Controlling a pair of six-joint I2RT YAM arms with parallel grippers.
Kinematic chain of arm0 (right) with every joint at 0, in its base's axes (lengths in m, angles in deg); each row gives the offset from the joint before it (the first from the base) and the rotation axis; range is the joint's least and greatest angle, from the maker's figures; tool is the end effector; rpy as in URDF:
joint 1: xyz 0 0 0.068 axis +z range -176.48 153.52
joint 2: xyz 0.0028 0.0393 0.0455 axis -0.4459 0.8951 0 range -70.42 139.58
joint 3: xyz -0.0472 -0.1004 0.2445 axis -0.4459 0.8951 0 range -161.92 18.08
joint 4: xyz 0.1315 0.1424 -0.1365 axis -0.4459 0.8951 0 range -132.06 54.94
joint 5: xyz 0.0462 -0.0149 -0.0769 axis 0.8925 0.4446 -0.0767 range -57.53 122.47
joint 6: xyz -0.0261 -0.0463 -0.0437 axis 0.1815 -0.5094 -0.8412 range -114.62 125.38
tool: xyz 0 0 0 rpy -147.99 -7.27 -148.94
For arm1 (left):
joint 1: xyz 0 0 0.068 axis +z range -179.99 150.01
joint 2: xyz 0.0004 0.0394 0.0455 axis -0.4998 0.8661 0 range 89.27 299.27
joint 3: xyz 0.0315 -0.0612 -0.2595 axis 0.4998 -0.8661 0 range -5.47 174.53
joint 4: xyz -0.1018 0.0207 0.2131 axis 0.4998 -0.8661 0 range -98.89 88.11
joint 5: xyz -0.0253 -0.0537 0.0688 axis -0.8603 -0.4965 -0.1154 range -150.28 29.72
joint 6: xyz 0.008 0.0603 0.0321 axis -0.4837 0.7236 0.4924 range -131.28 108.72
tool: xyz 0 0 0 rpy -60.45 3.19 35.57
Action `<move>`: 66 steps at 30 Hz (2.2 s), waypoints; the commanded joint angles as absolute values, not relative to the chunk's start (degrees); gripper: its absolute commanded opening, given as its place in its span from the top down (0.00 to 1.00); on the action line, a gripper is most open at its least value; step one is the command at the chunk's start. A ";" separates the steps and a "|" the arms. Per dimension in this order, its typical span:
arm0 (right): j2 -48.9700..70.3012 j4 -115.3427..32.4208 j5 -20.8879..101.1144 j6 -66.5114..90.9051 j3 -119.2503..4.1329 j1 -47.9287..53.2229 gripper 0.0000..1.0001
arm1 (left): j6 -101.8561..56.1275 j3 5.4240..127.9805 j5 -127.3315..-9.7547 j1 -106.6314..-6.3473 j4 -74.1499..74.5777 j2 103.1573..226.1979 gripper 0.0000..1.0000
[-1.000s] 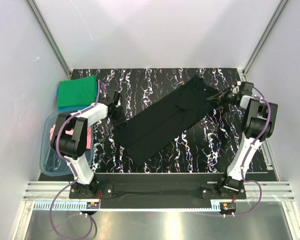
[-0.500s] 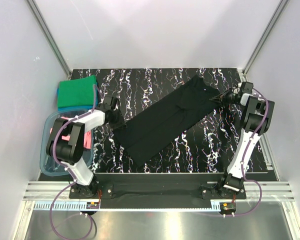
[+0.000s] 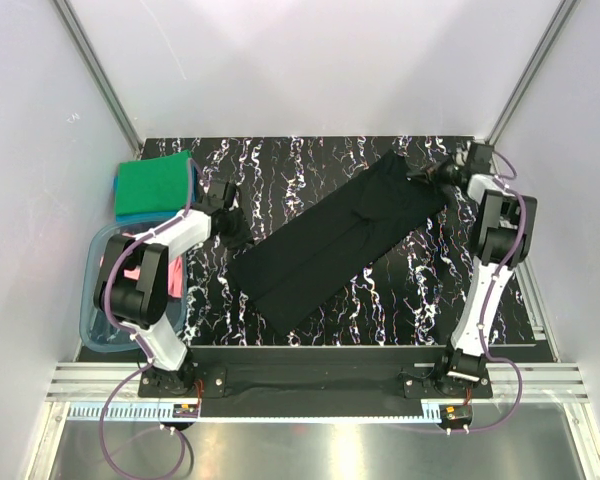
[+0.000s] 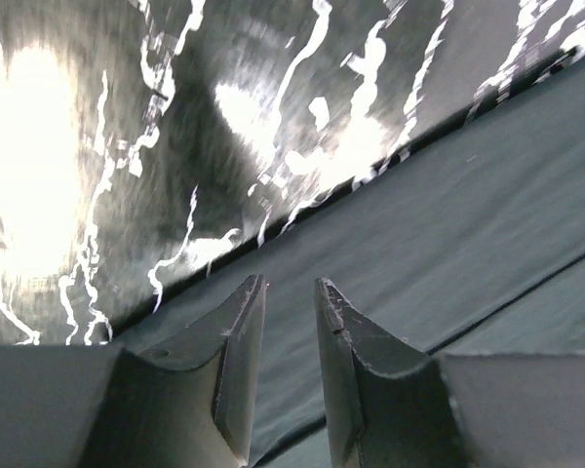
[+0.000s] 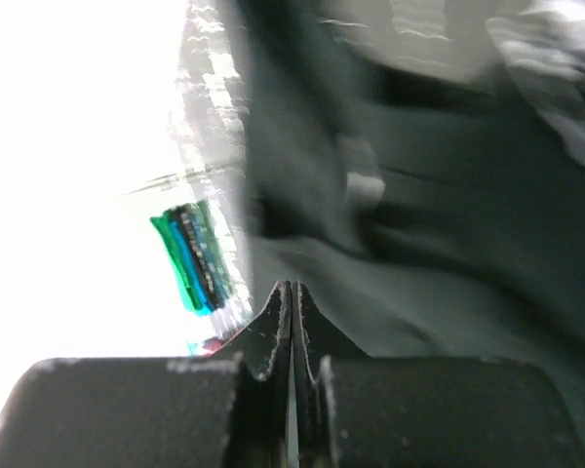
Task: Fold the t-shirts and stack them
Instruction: Fold the tshirt
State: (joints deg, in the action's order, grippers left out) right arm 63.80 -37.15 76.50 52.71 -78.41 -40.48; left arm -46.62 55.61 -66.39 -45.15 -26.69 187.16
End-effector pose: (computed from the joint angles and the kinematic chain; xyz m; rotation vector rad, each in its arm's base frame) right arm 0.4892 -0.0821 0.1359 0.8228 2.1881 1.1809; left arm 0.3152 -0.0915 0.1738 -0.4380 2.6715 -0.4227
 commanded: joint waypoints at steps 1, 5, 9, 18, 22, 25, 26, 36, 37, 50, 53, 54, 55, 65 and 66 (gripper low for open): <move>64.75 -44.34 75.38 56.53 -85.18 -36.24 0.98 | -46.00 56.59 -64.68 -45.46 -24.40 187.80 0.68; 70.80 -47.93 73.52 59.69 -91.59 -34.48 0.98 | -46.35 55.00 -66.08 -45.46 -22.20 188.76 0.68; 77.58 -43.30 71.68 59.62 -101.70 -33.51 0.98 | -46.44 56.23 -66.17 -45.37 -24.39 191.66 0.68; 86.38 -33.46 64.21 59.09 -113.40 -33.42 1.00 | -48.37 53.33 -61.25 -44.67 -24.13 190.87 0.69; 87.70 -26.86 59.29 57.33 -116.22 -33.42 1.00 | -48.46 52.81 -60.46 -44.67 -25.00 190.96 0.69; 87.61 -26.67 56.48 57.06 -115.96 -33.42 1.00 | -48.55 51.23 -60.46 -44.67 -24.31 190.61 0.70; 87.96 -26.76 56.03 57.15 -116.04 -33.42 1.00 | -48.99 50.87 -60.37 -44.67 -24.04 190.52 0.70; 92.01 -18.50 48.04 56.45 -122.90 -32.37 1.00 | -50.57 48.06 -60.37 -44.67 -21.14 189.99 0.72; 91.83 -18.68 47.51 56.62 -122.38 -32.37 1.00 | -50.57 48.06 -60.46 -44.67 -21.05 190.08 0.72; 91.57 -21.05 47.59 56.02 -126.68 -32.19 0.99 | -52.06 44.55 -60.46 -44.76 -19.29 187.19 0.72; 89.73 -23.59 52.58 53.82 -127.12 -32.11 0.95 | -51.37 45.33 -60.98 -44.76 -19.90 185.78 0.71; 89.29 -22.82 56.69 53.38 -127.90 -31.93 0.92 | -50.84 46.12 -61.42 -44.76 -20.95 185.25 0.70; 88.06 -21.68 58.12 52.07 -129.65 -31.67 0.90 | -49.70 48.04 -61.34 -44.76 -21.66 184.73 0.68; 58.89 -15.16 49.00 44.59 -100.70 -30.26 0.68 | -37.75 62.03 -62.38 -47.47 -30.10 178.92 0.60; 55.13 -15.60 48.65 44.41 -95.44 -30.26 0.68 | -37.13 62.03 -63.96 -48.35 -29.84 179.27 0.60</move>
